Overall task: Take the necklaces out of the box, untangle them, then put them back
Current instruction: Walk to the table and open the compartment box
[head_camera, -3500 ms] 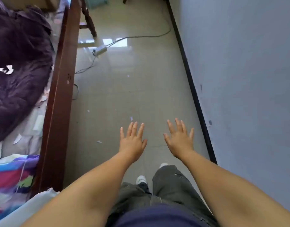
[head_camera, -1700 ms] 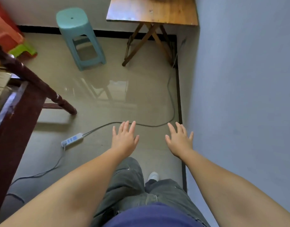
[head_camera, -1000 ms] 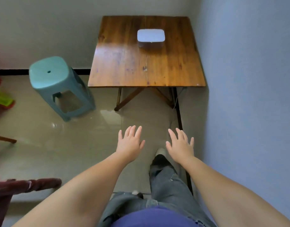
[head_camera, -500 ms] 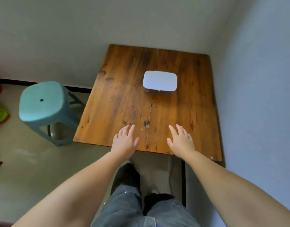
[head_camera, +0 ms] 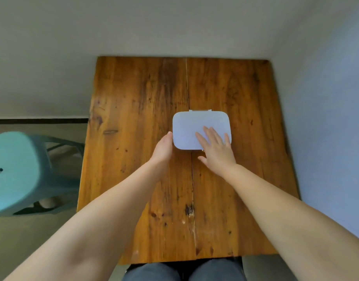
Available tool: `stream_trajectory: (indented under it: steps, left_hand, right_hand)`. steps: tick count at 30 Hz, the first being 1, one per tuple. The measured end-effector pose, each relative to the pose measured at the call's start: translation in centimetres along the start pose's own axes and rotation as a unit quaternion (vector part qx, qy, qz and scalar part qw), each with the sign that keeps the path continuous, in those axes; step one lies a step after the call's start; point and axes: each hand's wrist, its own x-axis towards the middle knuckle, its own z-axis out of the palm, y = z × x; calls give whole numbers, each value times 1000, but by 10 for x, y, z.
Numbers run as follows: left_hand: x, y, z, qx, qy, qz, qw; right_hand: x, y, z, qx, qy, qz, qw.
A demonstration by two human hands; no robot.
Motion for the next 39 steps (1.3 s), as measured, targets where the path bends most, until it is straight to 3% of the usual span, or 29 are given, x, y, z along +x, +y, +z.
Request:
stream_trajectory:
  steps: [6,13,16,20,22,25,28,31,33,34,36,37,39]
  left_hand:
    - [-2,-14,1,-85,-22,-16,996]
    - [-6,-9,12,-103,17,-14,994]
    - [-2,-7,14,-128,41,-22,991]
    - [5,-5,9,-100,61,-1,993]
    - [9,-7,6,-38,66,30,997]
    - [12,-13,10,-23,87,51,995]
    - [12,-18,16,-74,109,47,990]
    - [12,-22,19,-102,126,43,986]
    - [12,-23,20,-112,129,46,984]
    - [12,-23,20,-116,130,48,984]
    - [11,-23,20,-122,126,50,983]
    - [11,-24,19,-124,122,54,983]
    - [10,-26,18,-121,117,62,984]
  right_hand:
    - [4,11,7,0,38,-43,998]
    - [10,30,-13,-39,-3,-125,991]
    - [8,30,-26,-19,54,-165,985]
    - [24,39,-60,93,170,-213,957]
    - [46,52,-83,165,203,-160,952]
    - [86,79,-95,275,233,-5,933]
    - [115,88,-79,444,163,149,868]
    - [127,87,-57,521,68,224,821]
    - [123,80,-49,483,51,219,846]
    - [117,74,-50,434,87,195,875]
    - [104,55,-55,342,197,85,915]
    - [99,41,-56,323,213,14,922]
    - [96,10,-57,296,131,-101,941]
